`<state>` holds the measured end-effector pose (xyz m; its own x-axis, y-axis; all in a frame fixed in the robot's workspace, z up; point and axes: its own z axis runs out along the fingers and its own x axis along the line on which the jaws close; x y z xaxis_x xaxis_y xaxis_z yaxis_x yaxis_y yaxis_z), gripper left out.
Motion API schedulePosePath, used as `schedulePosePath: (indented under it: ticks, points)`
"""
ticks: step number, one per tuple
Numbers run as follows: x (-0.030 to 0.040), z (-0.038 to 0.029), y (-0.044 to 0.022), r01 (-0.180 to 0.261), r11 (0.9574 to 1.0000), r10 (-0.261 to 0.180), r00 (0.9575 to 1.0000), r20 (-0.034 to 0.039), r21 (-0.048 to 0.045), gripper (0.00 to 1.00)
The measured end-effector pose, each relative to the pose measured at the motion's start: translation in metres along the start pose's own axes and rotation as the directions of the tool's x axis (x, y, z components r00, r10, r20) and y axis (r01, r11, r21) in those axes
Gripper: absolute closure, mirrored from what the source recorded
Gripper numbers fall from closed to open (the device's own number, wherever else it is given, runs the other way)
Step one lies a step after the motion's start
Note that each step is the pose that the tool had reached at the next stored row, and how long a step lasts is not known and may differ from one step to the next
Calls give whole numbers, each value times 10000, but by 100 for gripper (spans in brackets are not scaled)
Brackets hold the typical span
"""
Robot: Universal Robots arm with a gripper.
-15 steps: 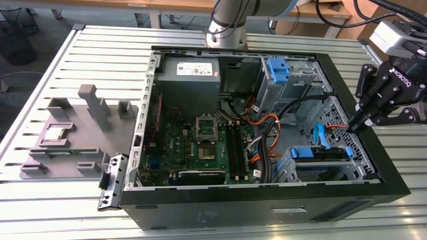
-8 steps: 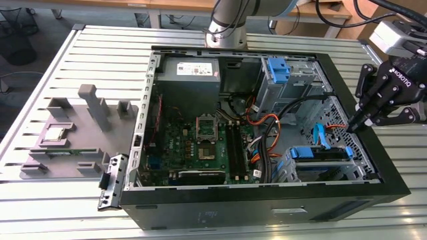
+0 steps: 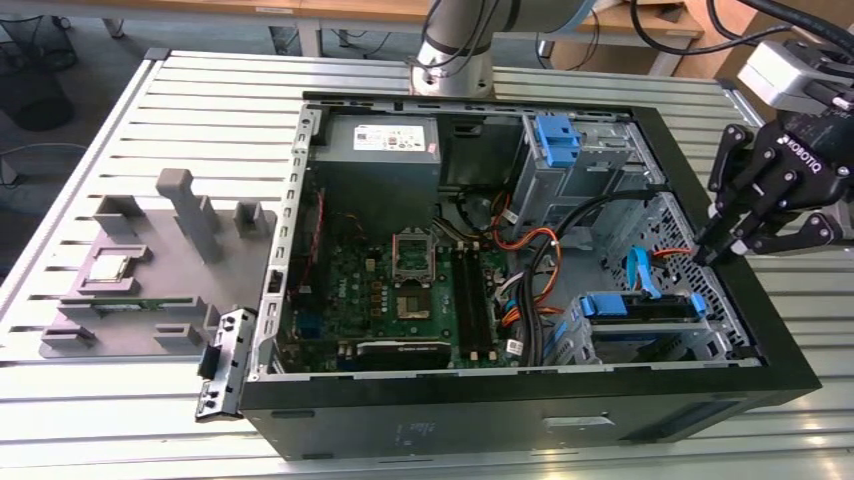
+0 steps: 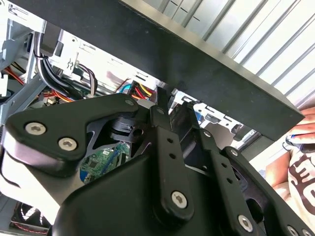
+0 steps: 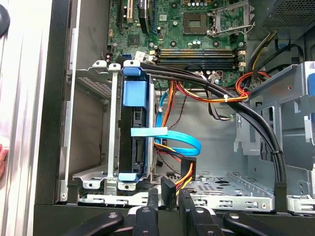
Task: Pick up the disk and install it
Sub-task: 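Insert the second disk wire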
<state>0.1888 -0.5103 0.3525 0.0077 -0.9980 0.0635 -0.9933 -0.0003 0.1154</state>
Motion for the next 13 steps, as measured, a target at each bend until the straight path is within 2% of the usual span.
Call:
schedulePosePath:
  ticks: [8, 13]
  points:
    - [-28, 9, 6, -3, 10000, 3, 10000, -27, 1, 69]
    - [-30, 17, 17, -14, 10000, 14, 9999, -123, 3, 69]
